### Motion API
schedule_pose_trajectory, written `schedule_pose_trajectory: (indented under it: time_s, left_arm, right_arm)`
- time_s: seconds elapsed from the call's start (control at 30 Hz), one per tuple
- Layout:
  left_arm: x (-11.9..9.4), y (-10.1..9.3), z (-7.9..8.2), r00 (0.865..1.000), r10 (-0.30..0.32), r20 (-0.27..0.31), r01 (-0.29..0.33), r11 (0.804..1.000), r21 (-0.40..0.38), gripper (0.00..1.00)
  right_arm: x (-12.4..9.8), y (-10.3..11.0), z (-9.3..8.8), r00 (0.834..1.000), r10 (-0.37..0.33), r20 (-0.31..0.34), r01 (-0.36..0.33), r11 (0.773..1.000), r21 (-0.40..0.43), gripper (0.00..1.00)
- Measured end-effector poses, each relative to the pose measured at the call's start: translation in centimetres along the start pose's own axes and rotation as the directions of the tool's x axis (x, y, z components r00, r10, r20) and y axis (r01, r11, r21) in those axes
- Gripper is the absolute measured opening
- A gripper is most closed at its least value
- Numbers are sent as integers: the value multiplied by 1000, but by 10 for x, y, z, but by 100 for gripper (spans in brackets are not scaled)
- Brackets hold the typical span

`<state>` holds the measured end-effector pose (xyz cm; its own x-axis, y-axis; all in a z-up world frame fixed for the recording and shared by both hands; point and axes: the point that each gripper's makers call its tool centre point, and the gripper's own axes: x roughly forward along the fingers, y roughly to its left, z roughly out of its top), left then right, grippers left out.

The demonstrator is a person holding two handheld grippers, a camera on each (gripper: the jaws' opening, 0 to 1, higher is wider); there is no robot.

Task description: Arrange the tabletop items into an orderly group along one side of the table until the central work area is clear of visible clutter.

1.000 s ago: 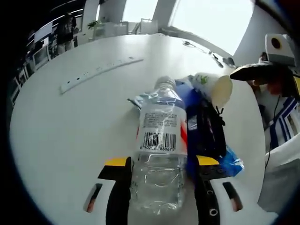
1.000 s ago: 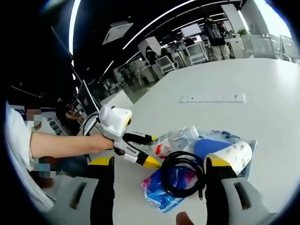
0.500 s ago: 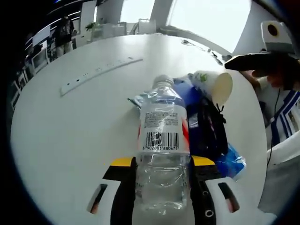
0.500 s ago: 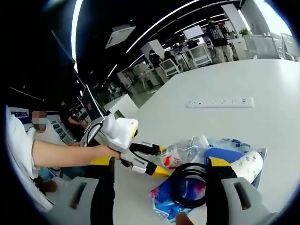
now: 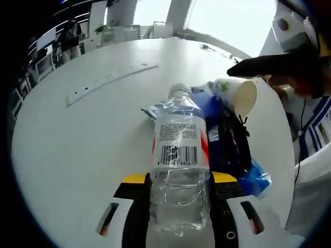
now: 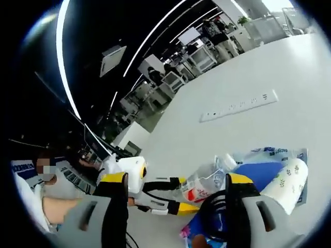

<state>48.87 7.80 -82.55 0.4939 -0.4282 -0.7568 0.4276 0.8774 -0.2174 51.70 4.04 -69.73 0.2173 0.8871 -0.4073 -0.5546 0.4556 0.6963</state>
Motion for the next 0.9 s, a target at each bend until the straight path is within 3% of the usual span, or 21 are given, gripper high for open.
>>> schedule_pose_trajectory:
  time_s: [0.23,0.33,0.5,0.67,0.9]
  left_arm:
    - [0,1,0,1000,-3,10,3,1000,-4,42]
    - [0,2,1,1000,-7,15,7,1000,-6,42]
    - [0,2,1,1000,-8,18,8,1000,-8,42]
    - [1,3,1,1000,-9,21,9,1000,-10,42]
    - [1,4,2,999,-9,31,10,1000,-14,41]
  right_arm:
    - [23,-13,-6,996,-80,-26,82,989,119,74]
    - [29,-21,-2,992,-125,7,122,977,172,73]
    - [40,-30,-5,988,-151,-1,149,970,193,72]
    - [52,-39,-2,986,-164,18,154,952,266,72]
    - [62,-50,-6,981,-192,19,179,941,286,72]
